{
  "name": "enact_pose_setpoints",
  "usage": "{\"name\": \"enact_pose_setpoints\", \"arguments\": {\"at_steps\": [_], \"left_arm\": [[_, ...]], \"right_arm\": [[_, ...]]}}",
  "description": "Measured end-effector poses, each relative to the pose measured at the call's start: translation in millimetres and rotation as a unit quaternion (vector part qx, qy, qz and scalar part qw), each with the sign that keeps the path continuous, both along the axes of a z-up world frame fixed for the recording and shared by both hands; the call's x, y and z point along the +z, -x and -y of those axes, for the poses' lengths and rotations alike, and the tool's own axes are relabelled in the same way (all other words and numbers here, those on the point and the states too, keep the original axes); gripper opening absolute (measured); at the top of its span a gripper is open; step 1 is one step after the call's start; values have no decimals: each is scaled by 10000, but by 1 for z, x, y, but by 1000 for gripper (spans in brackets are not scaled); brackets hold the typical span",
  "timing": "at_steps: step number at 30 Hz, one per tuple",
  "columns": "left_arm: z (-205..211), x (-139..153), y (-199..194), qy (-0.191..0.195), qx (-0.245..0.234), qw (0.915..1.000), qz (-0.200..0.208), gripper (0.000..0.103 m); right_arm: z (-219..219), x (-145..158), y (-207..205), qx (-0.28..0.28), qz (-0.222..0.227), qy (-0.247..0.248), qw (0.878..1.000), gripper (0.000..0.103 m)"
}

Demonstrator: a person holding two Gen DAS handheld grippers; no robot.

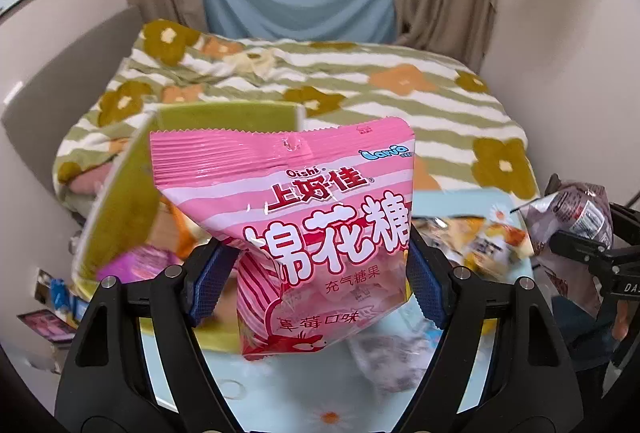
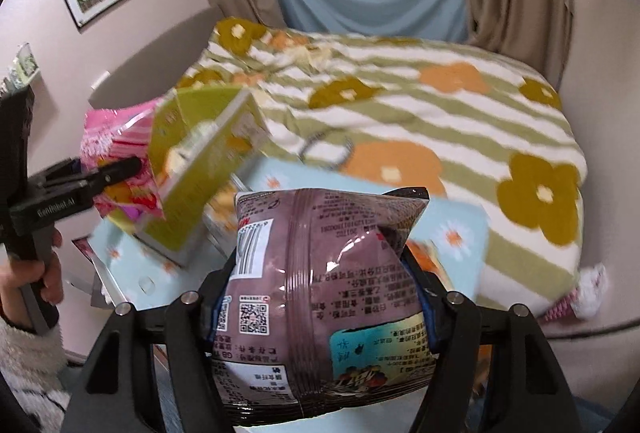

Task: Organize snacks
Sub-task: 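Lift the pink marshmallow bag toward the box with the left tool while the right tool lifts the brown bag, then drop the pink marshmallow bag into the box with the left tool while the right tool drops the brown bag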

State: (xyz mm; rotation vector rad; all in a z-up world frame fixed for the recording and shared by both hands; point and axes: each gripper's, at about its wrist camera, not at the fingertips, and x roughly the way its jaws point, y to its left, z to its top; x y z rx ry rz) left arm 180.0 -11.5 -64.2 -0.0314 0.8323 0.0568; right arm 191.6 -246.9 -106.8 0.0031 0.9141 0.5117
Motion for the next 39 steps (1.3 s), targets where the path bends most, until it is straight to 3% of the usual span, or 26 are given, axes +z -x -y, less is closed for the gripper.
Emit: {"name": "enact_pose_setpoints", "arguments": {"at_steps": [9, 17, 22, 24, 31, 39], "left_arm": [[-106, 7, -30, 31, 282, 9995, -113, 78], [-183, -34, -77, 203, 197, 9977, -623, 78], [-203, -66, -102, 392, -75, 9953, -884, 83], [-204, -70, -104, 286, -163, 9955, -892, 103], [-214, -78, -98, 369, -290, 9942, -970, 103], [-229, -79, -88, 392, -30, 9938, -1038, 103]], "right_arm": [[-113, 29, -39, 206, 210, -468, 9985, 66], [-205, 27, -76, 9, 103, -568, 9983, 66], [-238, 12, -96, -170, -88, -554, 9983, 66], [-249, 7, -102, -242, -139, -511, 9983, 66], [-271, -9, -117, -365, -322, -395, 9980, 66], [-299, -15, -139, -51, -386, -299, 9988, 66]]}}
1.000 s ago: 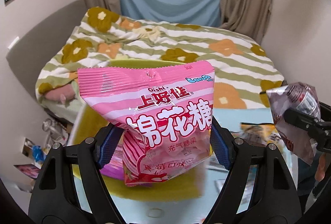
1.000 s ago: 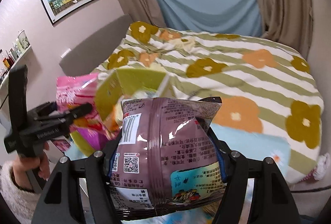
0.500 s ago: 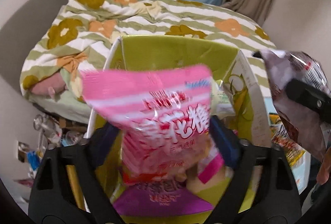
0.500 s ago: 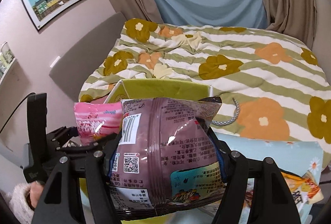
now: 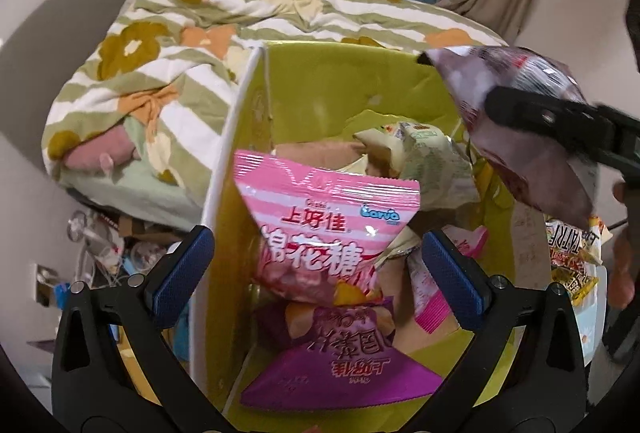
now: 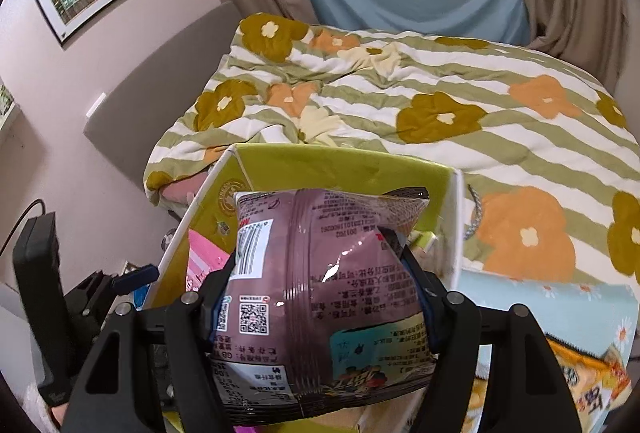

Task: Organize snacks
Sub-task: 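Drop the pink marshmallow bag into the box with the left tool while the right tool drops the brown bag, then reach the left tool to the blue snack bag while the right tool reaches the pink wrapped pastry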

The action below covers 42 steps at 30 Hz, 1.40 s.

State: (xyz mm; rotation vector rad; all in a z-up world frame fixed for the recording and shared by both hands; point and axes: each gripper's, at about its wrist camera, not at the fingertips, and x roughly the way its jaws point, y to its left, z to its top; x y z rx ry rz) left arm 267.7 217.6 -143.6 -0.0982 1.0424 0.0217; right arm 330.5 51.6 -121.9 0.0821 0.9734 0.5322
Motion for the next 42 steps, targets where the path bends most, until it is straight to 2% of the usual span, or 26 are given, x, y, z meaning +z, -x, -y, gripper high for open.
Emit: {"name": "enact_pose_setpoints", "arguments": {"at_steps": [8, 10, 12, 14, 21, 26, 36, 42], "left_arm": [[-8, -2, -3, -190, 105, 9998, -7, 103], [-8, -3, -4, -212, 120, 9997, -23, 103], [-7, -4, -4, -248, 125, 9996, -36, 103], [-5, -6, -3, -302, 108, 9995, -52, 103], [0, -6, 1, -346, 90, 9993, -68, 103], [2, 5, 9, -376, 75, 9993, 44, 103], [11, 53, 36, -483, -114, 9977, 462, 103], [33, 78, 48, -400, -448, 9955, 731, 103]], "right_arm": [[-36, -3, -28, 400, 32, 112, 9991, 67], [-40, -6, -32, 446, 7, 32, 9990, 72], [-40, -10, -33, 441, -28, -79, 9990, 97], [-39, -11, -32, 426, -18, -171, 9989, 103], [-29, -13, -19, 332, 120, -184, 9992, 103], [-26, -2, -10, 329, 219, -77, 9992, 103], [-7, 51, 28, 91, 695, -232, 9973, 103], [24, 80, 62, -312, 853, -156, 9957, 103]]}}
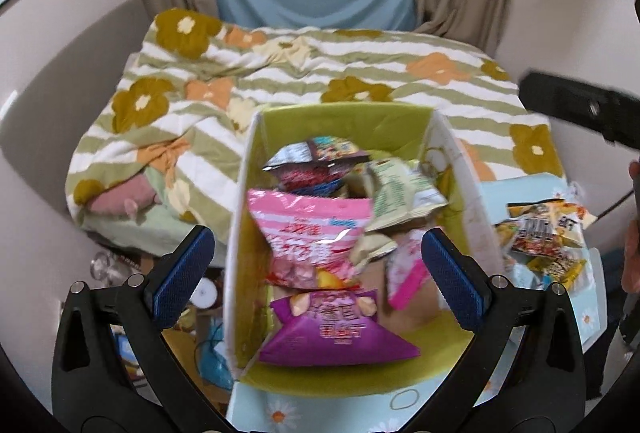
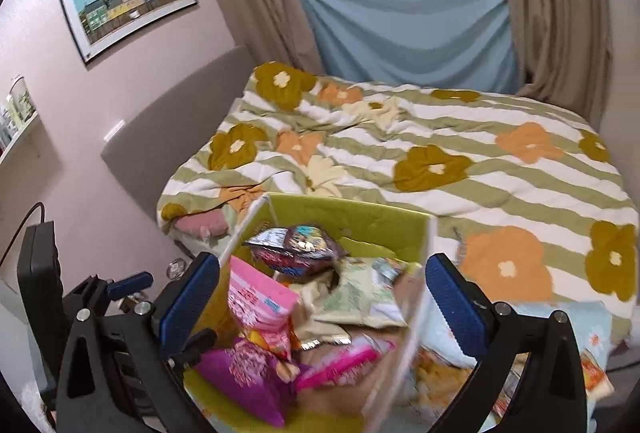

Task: Organize snacks
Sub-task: 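Reach the left tool to the blue snack bag while the right tool reaches the pink wrapped pastry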

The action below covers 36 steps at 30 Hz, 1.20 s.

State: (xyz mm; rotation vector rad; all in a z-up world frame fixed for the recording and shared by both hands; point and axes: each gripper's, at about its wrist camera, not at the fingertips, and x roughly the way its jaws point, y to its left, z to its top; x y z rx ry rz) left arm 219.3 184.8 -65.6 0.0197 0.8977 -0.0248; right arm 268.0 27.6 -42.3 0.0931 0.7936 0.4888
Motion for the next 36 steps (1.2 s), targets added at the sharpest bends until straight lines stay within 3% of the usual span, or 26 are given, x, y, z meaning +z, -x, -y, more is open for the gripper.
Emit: {"name": "enact_pose_setpoints", "arguments": {"at_steps": [14, 24, 27, 30, 36], "left_arm": [[112, 3, 31, 218, -931, 9954, 66, 103], [229, -37, 62, -66, -1761, 9840, -263, 103], [261, -55, 72, -190, -2255, 9736, -296, 103], [286, -74, 82, -444, -2800, 9580, -430, 103], [313, -112, 94, -909, -3725, 9206, -743, 103]], "right_arm": [[149, 7, 87, -1424, -15, 161, 9897, 103], [255, -29, 126, -1811, -430, 333, 9820, 103], [279, -44, 134, -1897, -603, 345, 9794, 103], [299, -61, 143, -2031, -766, 278, 9758, 103], [320, -98, 155, -2361, -1125, 227, 9649, 103]]}}
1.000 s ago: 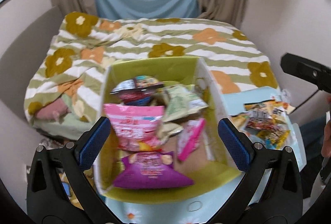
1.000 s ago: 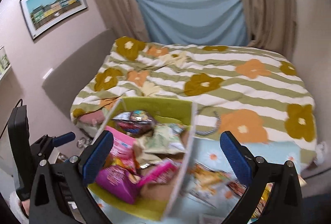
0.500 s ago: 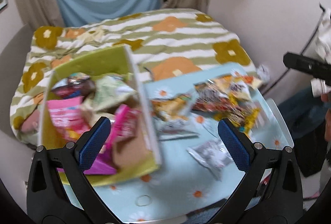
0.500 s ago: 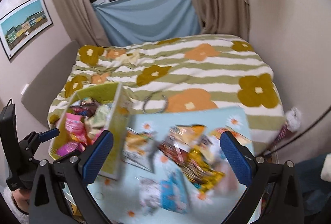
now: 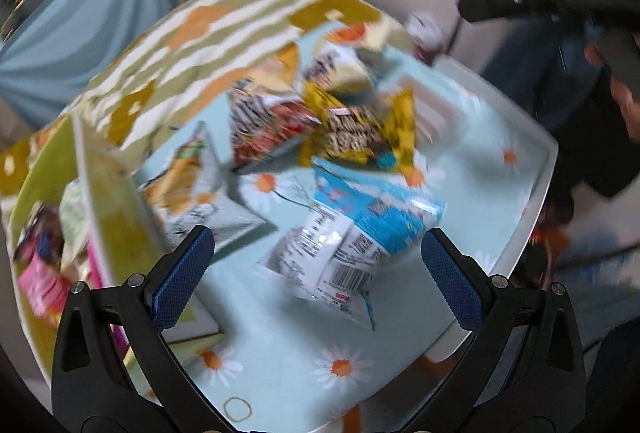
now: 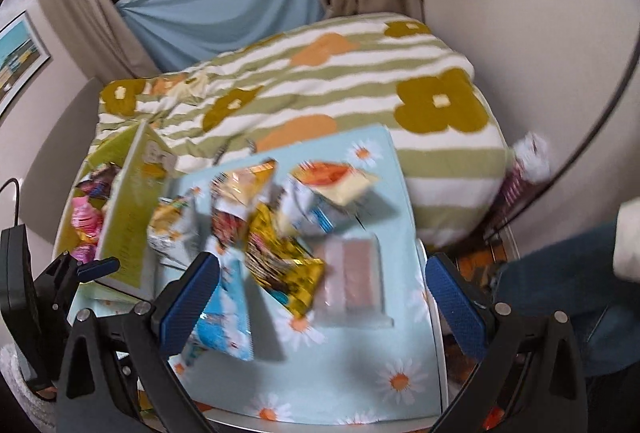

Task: Organize snacks
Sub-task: 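Reach the left tool to the blue snack bag while the right tool reaches the pink wrapped pastry, then grasp the blue snack bag with the left tool while the right tool grasps the pink pastry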

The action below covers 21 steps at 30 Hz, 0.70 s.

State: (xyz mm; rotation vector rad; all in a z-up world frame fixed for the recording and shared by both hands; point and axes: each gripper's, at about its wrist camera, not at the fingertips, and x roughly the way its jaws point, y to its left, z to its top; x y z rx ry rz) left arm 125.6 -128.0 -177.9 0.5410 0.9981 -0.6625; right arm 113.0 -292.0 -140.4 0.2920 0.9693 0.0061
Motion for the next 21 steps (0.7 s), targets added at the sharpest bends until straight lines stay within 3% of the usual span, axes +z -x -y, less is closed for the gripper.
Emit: {"name": "enact_pose_setpoints", "arguments": {"at_steps": [10, 15, 21], "left_arm": [[12, -67, -21, -411, -605, 9957, -563, 101], [18, -88, -28, -530, -592, 9934, -829, 73], [12, -91, -42, -382, -197, 9941, -1000, 64]], "right_arm": [[2, -60, 0, -331, -401, -121, 9986, 103], [-1, -84, -7, -335, -618, -38, 9975, 103], [-8, -100, -10, -114, -761, 380, 9963, 93]]}}
